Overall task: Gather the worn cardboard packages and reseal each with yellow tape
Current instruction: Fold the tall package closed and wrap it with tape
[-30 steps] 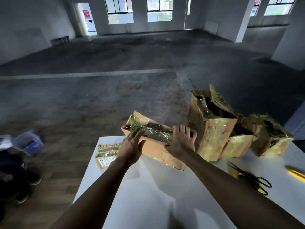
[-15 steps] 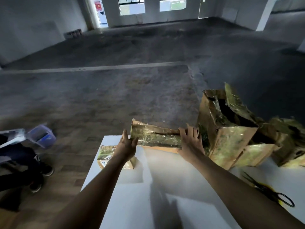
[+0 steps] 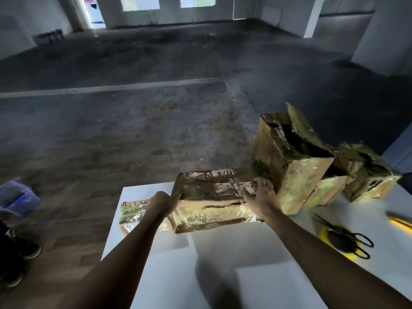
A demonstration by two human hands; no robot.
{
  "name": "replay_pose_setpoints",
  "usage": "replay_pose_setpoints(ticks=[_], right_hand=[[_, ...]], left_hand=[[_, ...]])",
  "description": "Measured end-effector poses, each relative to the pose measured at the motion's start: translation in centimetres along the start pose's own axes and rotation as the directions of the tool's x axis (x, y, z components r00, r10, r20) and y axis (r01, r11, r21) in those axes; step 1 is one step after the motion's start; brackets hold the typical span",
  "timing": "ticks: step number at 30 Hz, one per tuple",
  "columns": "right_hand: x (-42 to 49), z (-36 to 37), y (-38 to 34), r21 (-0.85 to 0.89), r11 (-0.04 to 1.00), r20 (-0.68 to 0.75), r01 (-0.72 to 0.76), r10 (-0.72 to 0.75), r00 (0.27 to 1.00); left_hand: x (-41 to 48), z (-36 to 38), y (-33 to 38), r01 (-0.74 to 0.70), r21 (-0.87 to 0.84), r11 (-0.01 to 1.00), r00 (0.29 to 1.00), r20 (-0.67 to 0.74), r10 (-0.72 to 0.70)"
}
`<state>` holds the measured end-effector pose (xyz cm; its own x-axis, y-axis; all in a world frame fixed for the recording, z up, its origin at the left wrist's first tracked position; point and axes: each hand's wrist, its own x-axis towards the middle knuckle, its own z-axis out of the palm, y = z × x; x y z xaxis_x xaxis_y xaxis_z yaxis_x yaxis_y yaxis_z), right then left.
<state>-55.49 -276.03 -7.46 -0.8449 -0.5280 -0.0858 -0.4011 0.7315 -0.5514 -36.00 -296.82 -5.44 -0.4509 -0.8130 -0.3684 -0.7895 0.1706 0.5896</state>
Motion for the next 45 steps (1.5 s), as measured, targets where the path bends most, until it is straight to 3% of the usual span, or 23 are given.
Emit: replay_pose_setpoints(ticks=[5,14,19,28,33,40,45], right_hand=[[0.1,1.3,1.5,0.009,1.000,0.048,-0.020,0.019,0.999],[0.5,5.1,2.1,-0.075,0.997,0.222,0.019,-0.002,0.975],[0.2,4.6,1.5,-0.067,0.998,0.285,0.009,0.011,0.958],[-1.6,-0.3,-1.0,0.056,0.996,-0.010,0.067,-0.067,0.998],[-3.4,-3.7,-0.8,0.089,0.989,-0.249,0.119,-0.093,0.964],[-4.6,-9.1,0.1,-0.014,0.977,-0.570,0.214,-0.183,0.801],[-3.4,-12.4,1.4,-0.160,0.968,-0.749,0.192,-0.246,0.615]], left_hand=[[0.2,1.7,-0.9,0.003,0.096,0.995,0.996,0.089,-0.011],[-0.4,3.3,-1.8,-0.050,0.272,0.961,0.996,0.089,0.026],[-0.9,3.4,-0.6,-0.123,0.352,0.928,0.992,0.028,0.121],[-1.0,3.1,3.1,-0.355,0.178,0.918,0.935,0.053,0.351],[-1.7,4.7,5.6,-0.478,0.104,0.872,0.878,0.099,0.469],[-3.5,7.8,9.6,-0.587,0.053,0.808,0.808,0.094,0.581],[-5.4,9.0,12.8,-0.612,-0.011,0.791,0.788,0.072,0.611]])
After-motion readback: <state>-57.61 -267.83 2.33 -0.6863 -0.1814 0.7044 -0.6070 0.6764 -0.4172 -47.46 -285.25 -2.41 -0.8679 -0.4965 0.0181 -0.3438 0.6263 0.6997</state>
